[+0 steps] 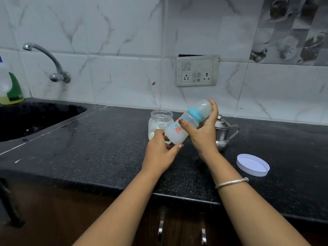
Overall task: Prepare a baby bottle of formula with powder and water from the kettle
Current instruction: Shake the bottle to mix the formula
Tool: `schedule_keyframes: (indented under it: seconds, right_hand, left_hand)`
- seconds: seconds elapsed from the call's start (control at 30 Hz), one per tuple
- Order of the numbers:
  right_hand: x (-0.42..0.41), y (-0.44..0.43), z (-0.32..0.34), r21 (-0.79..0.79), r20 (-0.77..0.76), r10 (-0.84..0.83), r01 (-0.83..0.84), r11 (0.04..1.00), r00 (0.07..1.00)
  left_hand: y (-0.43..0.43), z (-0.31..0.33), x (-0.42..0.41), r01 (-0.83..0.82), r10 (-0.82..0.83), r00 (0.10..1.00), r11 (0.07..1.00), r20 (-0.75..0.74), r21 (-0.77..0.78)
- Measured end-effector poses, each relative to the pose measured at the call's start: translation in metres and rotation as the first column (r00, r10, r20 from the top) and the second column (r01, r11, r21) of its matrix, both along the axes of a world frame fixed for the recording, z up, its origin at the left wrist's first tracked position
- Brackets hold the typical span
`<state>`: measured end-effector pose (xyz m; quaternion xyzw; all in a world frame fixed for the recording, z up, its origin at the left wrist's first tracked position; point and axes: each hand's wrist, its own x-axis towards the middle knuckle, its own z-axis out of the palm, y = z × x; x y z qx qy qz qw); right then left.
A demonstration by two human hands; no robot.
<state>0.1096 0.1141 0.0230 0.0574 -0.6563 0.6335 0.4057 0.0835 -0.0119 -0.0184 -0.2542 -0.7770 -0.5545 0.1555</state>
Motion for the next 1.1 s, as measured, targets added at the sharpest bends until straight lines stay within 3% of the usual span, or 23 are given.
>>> schedule_keyframes:
  seconds: [0.13,0.4,0.57,0.67,0.77,0.83,0.93,1.0,1.1]
  right_hand:
    - [-0.0014,0.0009,0.0013,-0.220,0.032,0.147,-0.136,0.966,0.989]
    - [-0.0009,-0.0012,0.0056,-0.543,-0.031,0.389,-0.342,0.767,0.921]
    - [-0.0018,-0.0002,0.0043,-0.664,-0.087,0.545,-0.456,0.593,0.834]
    - [-0.0031,0.0002,0.0030,-0.685,-0.071,0.577,-0.460,0.565,0.814]
    - [-0.0034,-0.0001,0.0032,-0.653,-0.058,0.548,-0.447,0.611,0.834]
    - [-0.0028,-0.0007,0.0030,-0.591,-0.034,0.471,-0.398,0.702,0.881]
    - [-0.0042,0.0013,0.0020,-0.385,-0.012,0.280,-0.263,0.885,0.960]
    - [-0.0038,0.0014,0.0005,-0.163,-0.030,0.118,-0.121,0.979,0.993]
    - [-0.0006,-0.0031,-0.0014,0.043,-0.075,0.033,-0.030,0.999,0.997]
  left_hand:
    - [0.0003,0.0011,0.0019,-0.010,0.016,0.997,0.997,-0.073,0.074]
    - [0.0003,0.0001,0.0029,-0.026,0.086,0.960,0.975,-0.266,0.221]
    - [-0.0002,-0.0011,0.0012,-0.038,0.129,0.916,0.971,-0.381,0.237]
    - [-0.0003,-0.0014,0.0001,-0.011,0.108,0.896,0.975,-0.431,0.222]
    - [-0.0009,-0.0035,-0.0021,-0.025,0.110,0.901,0.979,-0.420,0.203]
    - [-0.0006,-0.0048,-0.0022,-0.047,0.110,0.918,0.984,-0.381,0.171]
    - [0.0007,-0.0051,-0.0007,-0.050,0.074,0.959,0.994,-0.275,0.092]
    - [0.0014,-0.0046,-0.0013,-0.050,0.055,0.975,0.998,-0.215,0.027]
    - [0.0009,-0.0027,-0.0011,-0.069,0.059,0.986,0.996,-0.154,-0.062]
